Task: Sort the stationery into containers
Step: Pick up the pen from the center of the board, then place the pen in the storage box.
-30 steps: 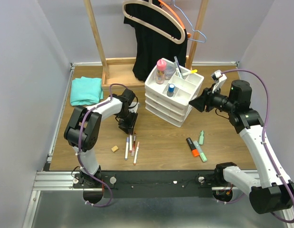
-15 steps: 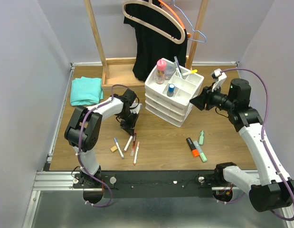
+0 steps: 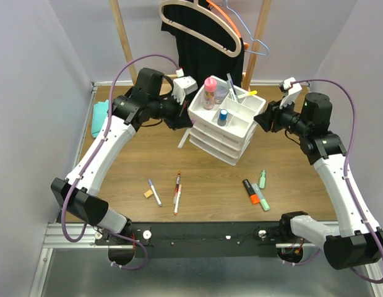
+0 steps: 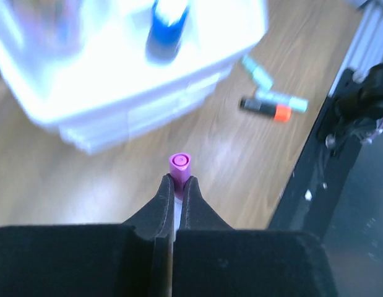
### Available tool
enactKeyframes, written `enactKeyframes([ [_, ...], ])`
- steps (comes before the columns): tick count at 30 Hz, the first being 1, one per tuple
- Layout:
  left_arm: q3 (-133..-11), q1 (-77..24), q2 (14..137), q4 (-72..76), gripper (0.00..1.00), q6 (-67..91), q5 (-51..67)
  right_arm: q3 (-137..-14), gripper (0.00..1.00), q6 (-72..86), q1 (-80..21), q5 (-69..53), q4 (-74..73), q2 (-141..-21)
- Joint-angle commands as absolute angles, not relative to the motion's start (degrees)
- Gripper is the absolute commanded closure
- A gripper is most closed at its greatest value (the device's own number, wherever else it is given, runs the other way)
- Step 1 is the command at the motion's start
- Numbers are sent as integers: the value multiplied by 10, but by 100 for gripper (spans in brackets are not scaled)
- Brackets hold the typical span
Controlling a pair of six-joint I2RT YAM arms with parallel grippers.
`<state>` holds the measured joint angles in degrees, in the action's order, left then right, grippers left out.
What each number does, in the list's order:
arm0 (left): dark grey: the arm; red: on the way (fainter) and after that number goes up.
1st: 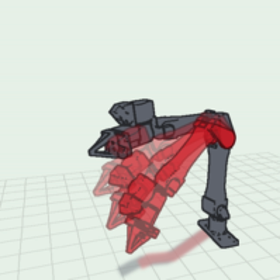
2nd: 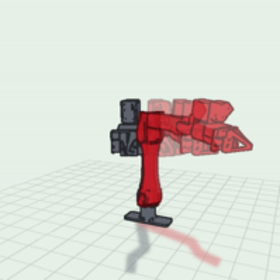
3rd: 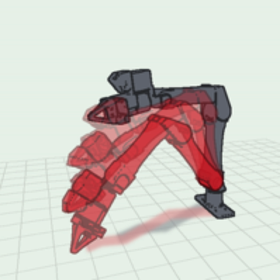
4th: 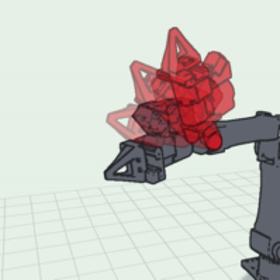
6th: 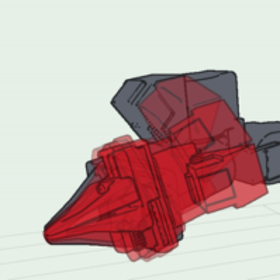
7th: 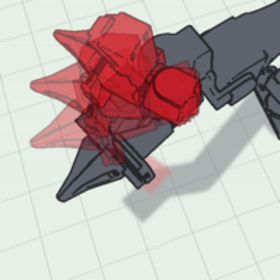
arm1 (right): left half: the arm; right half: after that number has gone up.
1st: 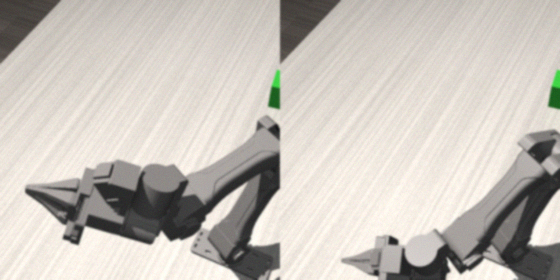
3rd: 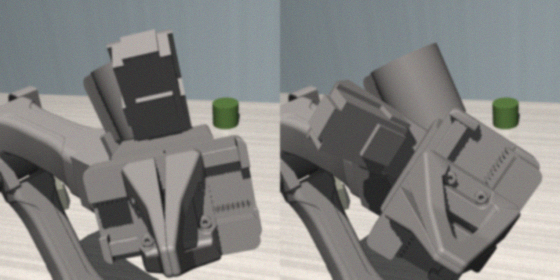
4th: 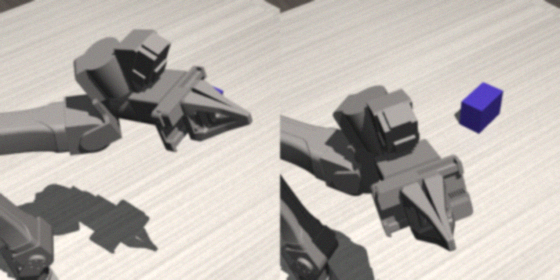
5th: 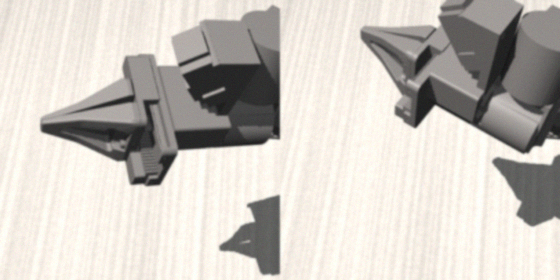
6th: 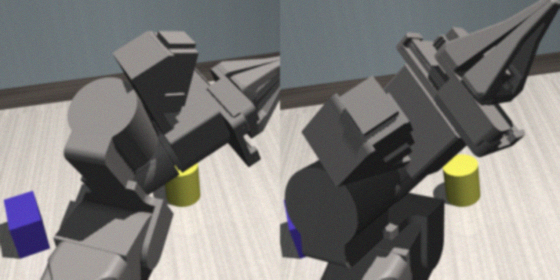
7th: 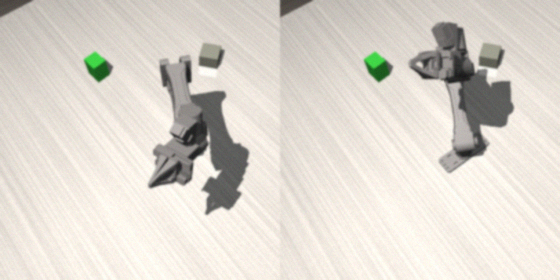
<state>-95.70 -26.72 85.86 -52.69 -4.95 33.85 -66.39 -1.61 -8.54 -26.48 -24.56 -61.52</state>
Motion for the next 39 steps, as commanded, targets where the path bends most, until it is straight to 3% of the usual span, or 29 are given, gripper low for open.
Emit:
enactKeyframes([
  [1, -977, -282, 874, -334, 100, -58, 453, -672, 52, -27, -78, -161, -234, -620],
  [5, -1008, -294, 915, -140, 100, -3, 479, -678, 52, -41, -76, -122, -236, -619],
  [11, -1137, -309, 1013, -56, 100, 86, 484, -657, 52, -39, -62, -113, -229, -602],
  [26, -1259, -351, 1173, -3, 100, 71, 424, -609, 52, -14, -33, -135, -214, -583],
  [39, -1261, -356, 1211, -30, 100, 25, 376, -577, 53, 14, -15, -161, -210, -578],
])
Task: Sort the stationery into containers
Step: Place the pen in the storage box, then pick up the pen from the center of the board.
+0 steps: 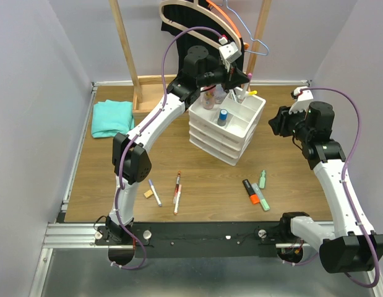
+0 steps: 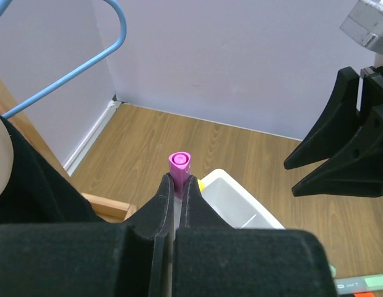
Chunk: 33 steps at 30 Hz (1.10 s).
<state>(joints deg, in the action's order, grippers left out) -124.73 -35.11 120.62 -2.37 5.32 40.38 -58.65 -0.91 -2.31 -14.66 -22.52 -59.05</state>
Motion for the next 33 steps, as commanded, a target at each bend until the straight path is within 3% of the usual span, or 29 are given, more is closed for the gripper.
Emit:
enactKeyframes([
  [1, -1260, -356, 1212, -33, 100, 22, 375, -574, 53, 14, -14, -164, -208, -578],
  [3, -1255, -356, 1210, -47, 96, 15, 373, -570, 53, 16, -14, -167, -207, -578],
  [6, -1238, -356, 1196, -67, 72, 7, 363, -563, 53, 18, -13, -172, -205, -577],
  [12, -1205, -356, 1144, -92, 51, -25, 348, -564, 52, 23, -13, -185, -195, -584],
  [22, -1080, -356, 913, -169, 35, -40, 294, -564, 52, 22, -13, -202, -185, -584],
  [27, -834, -355, 718, -244, 24, 17, 144, -558, 52, 23, -13, -205, -187, -580],
  [33, -679, -352, 677, -414, 27, 47, 92, -551, 52, 38, -13, -206, -185, -586],
])
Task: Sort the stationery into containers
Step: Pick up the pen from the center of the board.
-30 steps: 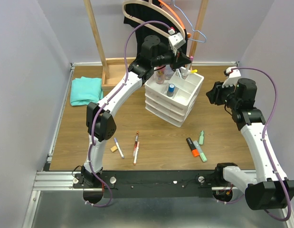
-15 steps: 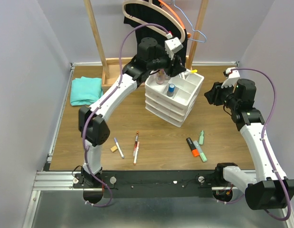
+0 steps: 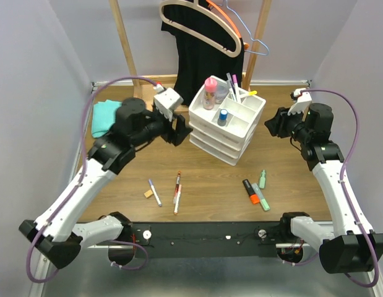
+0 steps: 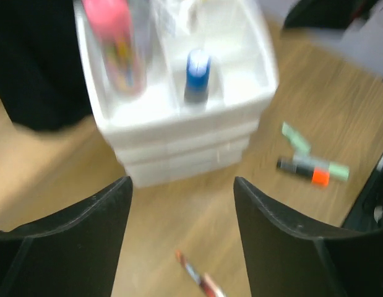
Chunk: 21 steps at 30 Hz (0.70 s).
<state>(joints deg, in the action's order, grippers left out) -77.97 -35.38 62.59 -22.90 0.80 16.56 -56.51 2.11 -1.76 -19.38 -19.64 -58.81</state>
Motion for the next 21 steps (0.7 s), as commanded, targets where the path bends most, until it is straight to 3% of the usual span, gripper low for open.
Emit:
enactKeyframes([
  [1, -666, -352, 681, -421, 28, 47, 102, -551, 52, 40, -13, -207, -184, -586],
  [8, -536, -352, 683, -419, 33, 46, 141, -550, 52, 33, -12, -238, -199, -584],
  [14, -555, -352, 737, -441, 39, 53, 121, -549, 53, 52, -12, -269, -238, -571],
  [17, -574, -318, 745, -480, 40, 90, 91, -551, 54, 54, -13, -281, -247, -565],
  [21, -561, -175, 780, -547, 43, 188, 145, -553, 53, 61, -13, -271, -237, -569],
])
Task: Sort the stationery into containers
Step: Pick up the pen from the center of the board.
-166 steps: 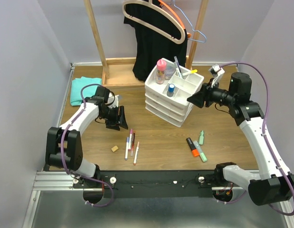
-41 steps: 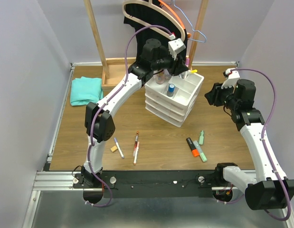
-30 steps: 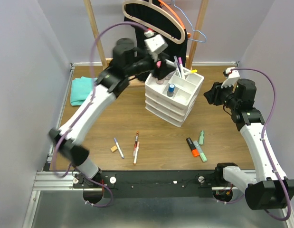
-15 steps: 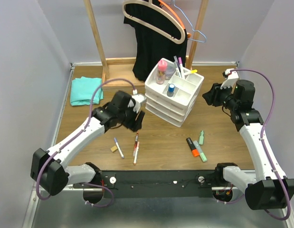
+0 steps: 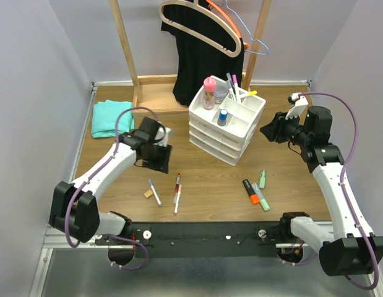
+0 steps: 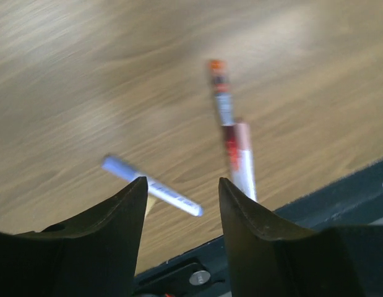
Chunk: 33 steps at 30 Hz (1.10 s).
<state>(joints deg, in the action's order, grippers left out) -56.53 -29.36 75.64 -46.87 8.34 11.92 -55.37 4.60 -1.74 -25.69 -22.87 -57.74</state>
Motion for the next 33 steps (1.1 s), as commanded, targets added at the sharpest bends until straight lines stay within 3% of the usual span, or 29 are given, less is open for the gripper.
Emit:
enactKeyframes([
  [1, -547, -125, 783, -550, 43, 201, 154, -551, 53, 66, -13, -270, -231, -569],
  [5, -501, -103, 791, -537, 43, 219, 162, -546, 53, 70, -13, -273, -218, -570],
  [17, -519, -93, 852, -505, 44, 230, 168, -546, 53, 71, -13, -270, -208, -576],
  [33, -525, -117, 939, -495, 58, 250, 139, -529, 53, 70, -13, -267, -207, -570],
])
